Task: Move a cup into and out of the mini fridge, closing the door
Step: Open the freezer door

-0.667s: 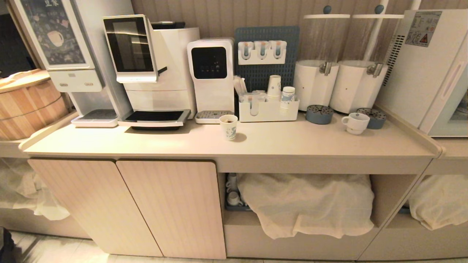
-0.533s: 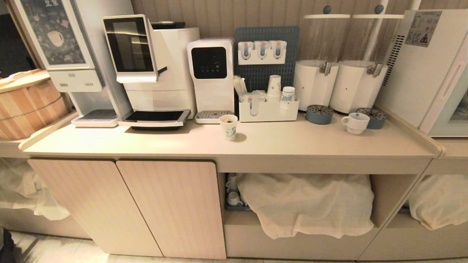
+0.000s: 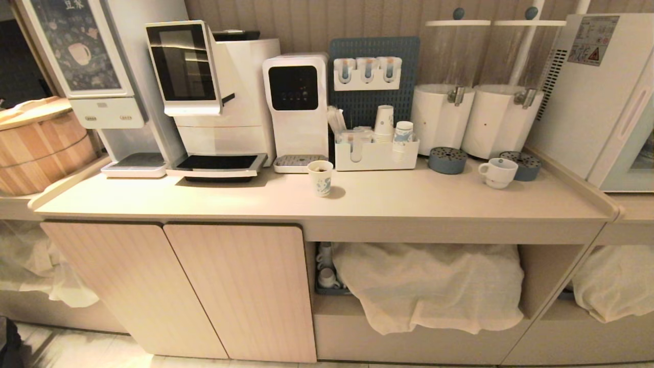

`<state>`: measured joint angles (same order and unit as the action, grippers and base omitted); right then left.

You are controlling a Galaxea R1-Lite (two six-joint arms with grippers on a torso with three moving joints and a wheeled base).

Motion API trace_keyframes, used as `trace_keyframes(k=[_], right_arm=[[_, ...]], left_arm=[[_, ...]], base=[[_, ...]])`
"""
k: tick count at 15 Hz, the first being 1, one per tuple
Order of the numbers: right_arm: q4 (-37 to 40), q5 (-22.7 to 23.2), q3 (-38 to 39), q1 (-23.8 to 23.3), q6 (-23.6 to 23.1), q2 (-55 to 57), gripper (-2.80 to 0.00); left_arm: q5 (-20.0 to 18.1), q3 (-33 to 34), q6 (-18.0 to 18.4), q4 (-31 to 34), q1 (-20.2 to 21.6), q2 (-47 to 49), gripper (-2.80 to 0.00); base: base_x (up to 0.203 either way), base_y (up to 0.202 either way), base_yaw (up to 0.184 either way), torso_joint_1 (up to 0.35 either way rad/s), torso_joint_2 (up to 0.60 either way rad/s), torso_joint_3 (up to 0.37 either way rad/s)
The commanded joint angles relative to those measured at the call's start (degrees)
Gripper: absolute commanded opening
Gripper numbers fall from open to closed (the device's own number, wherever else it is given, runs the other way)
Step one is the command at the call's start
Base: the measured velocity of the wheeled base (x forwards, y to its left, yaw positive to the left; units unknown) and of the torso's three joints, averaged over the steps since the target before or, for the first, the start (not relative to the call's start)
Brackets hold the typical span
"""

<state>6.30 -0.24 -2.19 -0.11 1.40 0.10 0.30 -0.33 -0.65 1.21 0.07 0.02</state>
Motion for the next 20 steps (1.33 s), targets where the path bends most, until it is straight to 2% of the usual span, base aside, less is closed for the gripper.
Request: trace_keyframes(k=[1, 4, 20], right_arm=[[0.03, -0.02, 0.0, 0.02, 0.0, 0.08, -2.8], [0.03, -0.02, 0.0, 0.02, 0.0, 0.08, -2.8], [0.03, -0.02, -0.09, 0.02, 0.0, 0.08, -2.8]], left_arm=[[0.05, -0.02, 0.04, 0.02, 0.01, -0.02, -2.8], [0.05, -0.02, 0.04, 0.02, 0.01, -0.02, -2.8], [0.05, -0.02, 0.04, 0.11, 0.01, -0.02, -2.8]], base=[[0.0, 0.0, 0.0, 0.0, 0.0, 0.0], [0.002, -0.078, 0.001, 0.003, 0.0, 0.002], [0.0, -0.194, 0.0, 0.003, 0.0, 0.002]])
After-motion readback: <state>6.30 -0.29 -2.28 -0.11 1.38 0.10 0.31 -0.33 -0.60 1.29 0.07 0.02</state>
